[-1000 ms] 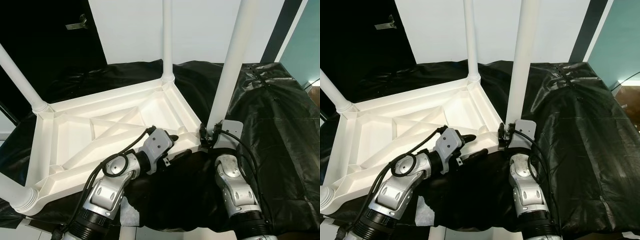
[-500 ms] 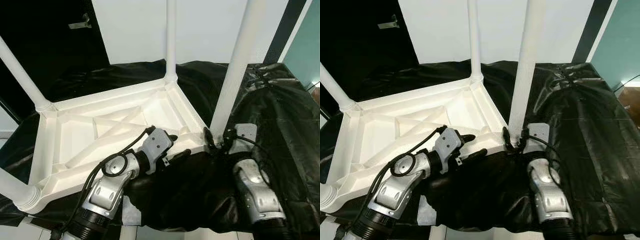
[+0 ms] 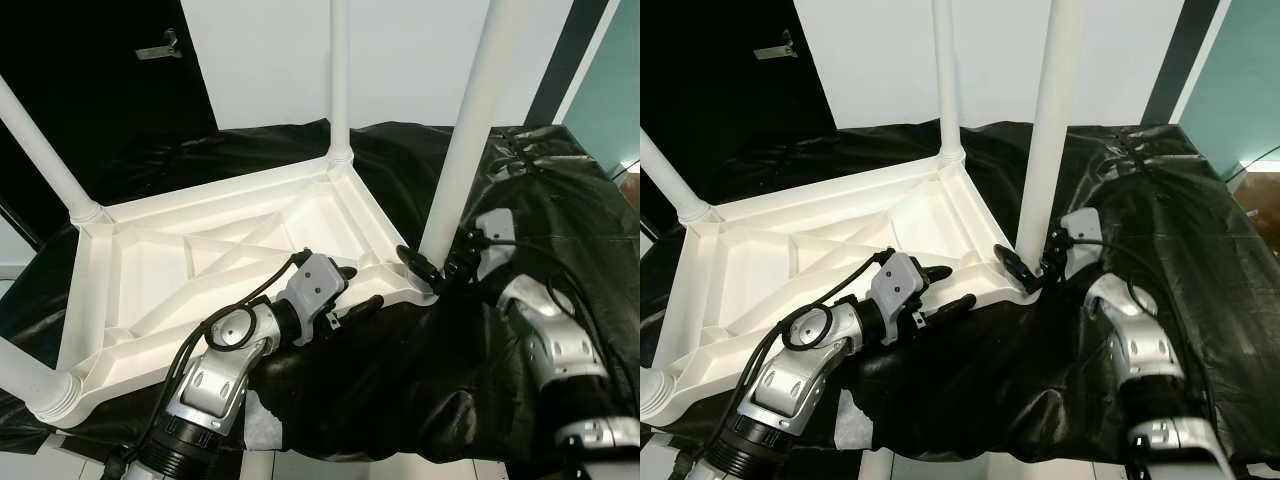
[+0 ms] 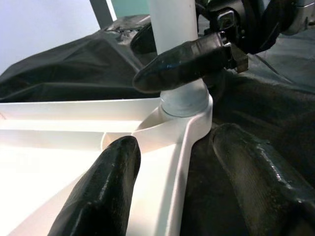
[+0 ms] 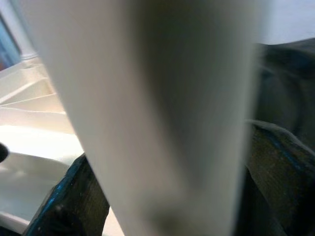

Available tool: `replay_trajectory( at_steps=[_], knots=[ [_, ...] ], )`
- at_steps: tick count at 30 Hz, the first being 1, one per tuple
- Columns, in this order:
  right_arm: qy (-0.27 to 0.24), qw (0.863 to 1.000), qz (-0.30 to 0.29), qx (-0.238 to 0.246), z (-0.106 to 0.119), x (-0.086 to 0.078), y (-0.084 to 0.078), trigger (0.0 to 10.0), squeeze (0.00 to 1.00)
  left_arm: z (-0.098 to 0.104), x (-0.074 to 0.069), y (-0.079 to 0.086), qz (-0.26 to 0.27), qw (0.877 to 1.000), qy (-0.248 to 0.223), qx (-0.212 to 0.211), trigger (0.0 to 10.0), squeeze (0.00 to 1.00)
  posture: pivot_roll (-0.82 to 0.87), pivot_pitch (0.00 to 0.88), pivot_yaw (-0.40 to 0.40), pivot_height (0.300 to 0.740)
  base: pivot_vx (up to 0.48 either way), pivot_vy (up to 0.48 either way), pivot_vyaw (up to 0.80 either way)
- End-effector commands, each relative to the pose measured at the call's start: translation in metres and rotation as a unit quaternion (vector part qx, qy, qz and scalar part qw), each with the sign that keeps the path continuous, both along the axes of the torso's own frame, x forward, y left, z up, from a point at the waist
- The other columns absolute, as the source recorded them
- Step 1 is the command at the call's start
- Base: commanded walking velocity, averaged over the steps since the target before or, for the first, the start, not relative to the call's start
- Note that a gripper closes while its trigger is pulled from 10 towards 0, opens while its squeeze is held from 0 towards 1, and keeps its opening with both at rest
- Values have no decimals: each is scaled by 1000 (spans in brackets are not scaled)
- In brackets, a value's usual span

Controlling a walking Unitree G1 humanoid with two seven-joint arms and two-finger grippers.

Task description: Building children table

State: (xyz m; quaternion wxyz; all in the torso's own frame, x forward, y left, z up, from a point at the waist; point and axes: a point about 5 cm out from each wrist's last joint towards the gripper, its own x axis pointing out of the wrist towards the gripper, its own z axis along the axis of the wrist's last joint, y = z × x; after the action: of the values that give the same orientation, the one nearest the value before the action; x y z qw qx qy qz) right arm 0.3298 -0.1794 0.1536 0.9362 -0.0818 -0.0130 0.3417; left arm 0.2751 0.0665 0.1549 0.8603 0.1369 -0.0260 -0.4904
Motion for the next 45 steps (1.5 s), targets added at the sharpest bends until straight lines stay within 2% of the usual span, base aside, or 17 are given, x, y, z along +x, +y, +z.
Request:
replay_trajectory(
  at_steps=[1, 2, 4, 15, 21, 22, 23, 24, 25, 31, 32, 34, 37, 39, 40, 42, 45],
  knots=[
    [23, 999, 40, -19, -10, 0, 7, 10000, 0, 1, 4, 4, 27, 1000, -9, 1, 10000, 0, -44, 0, 20, 740, 0, 0, 0],
    [23, 999, 40, -19, -10, 0, 7, 10000, 0, 1, 4, 4, 27, 1000, -9, 1, 10000, 0, -44, 0, 20, 740, 0, 0, 0],
    [31, 997, 63, -38, -14, 1, 9, 0, 0, 1, 4, 5, 31, 999, -10, 0, 10000, 0, -36, 0, 13, 740, 0, 0, 0],
    [49, 997, 45, -41, -22, -1, -2, 0, 0, 2, 3, 5, 34, 999, -9, -1, 10000, 0, -45, 0, 16, 740, 0, 0, 0],
    [44, 997, -54, -26, -26, 1, -12, 0, 0, 2, 3, 4, 31, 999, -9, -2, 10000, 0, -53, 7, 22, 740, 0, 0, 0],
    [35, 993, -112, -17, -29, -2, -12, 0, 0, 1, 2, 4, 28, 1000, -7, -1, 10000, 0, -55, 11, 26, 740, 0, 0, 0],
    [36, 990, -137, -9, -31, -3, -11, 1490, 0, 1, 1, 4, 27, 1000, -5, -1, 10000, 0, -58, 13, 29, 740, 0, 0, 0],
    [35, 988, -152, -3, -31, -4, -9, 4745, 0, 1, 1, 4, 26, 1000, -4, 0, 10000, 0, -58, 13, 30, 740, 0, 0, 0],
    [31, 985, -172, 0, -32, -5, -7, 10000, 0, 0, 0, 4, 25, 1000, -3, 0, 10000, 0, -59, 18, 34, 740, 0, 0, 0],
    [33, 961, -275, 21, -36, -9, 3, 10000, 0, 0, -1, 5, 20, 1000, 0, 2, 10000, 0, -60, 26, 41, 740, 0, 0, 0],
    [33, 950, -308, 22, -39, -11, 9, 10000, 0, -1, -2, 5, 19, 1000, 1, 2, 10000, 0, -59, 26, 44, 740, 0, 0, 0],
    [33, 950, -308, 22, -39, -11, 9, 10000, 0, -1, -2, 5, 19, 1000, 1, 2, 10000, 0, -59, 26, 44, 740, 0, 0, 0],
    [39, 912, -408, 12, -52, -17, 21, 10000, 0, -1, -2, 5, 17, 1000, 2, 4, 10000, 0, -55, 28, 43, 740, 0, 0, 0],
    [39, 912, -408, 12, -52, -17, 21, 10000, 0, -1, -2, 5, 17, 1000, 2, 4, 10000, 0, -55, 28, 43, 740, 0, 0, 0],
    [46, 897, -438, 23, -55, -18, 25, 10000, 0, -1, -2, 6, 17, 1000, 2, 4, 10000, 0, -54, 28, 41, 740, 0, 0, 0],
    [52, 891, -450, 33, -56, -19, 30, 10000, 0, -1, -2, 6, 18, 1000, 2, 4, 10000, 0, -50, 26, 36, 740, 0, 0, 0],
    [49, 895, -440, 48, -52, -18, 39, 10000, 0, -2, -3, 5, 19, 1000, 2, 5, 10000, 0, -47, 22, 29, 740, 0, 0, 0]
  ],
)
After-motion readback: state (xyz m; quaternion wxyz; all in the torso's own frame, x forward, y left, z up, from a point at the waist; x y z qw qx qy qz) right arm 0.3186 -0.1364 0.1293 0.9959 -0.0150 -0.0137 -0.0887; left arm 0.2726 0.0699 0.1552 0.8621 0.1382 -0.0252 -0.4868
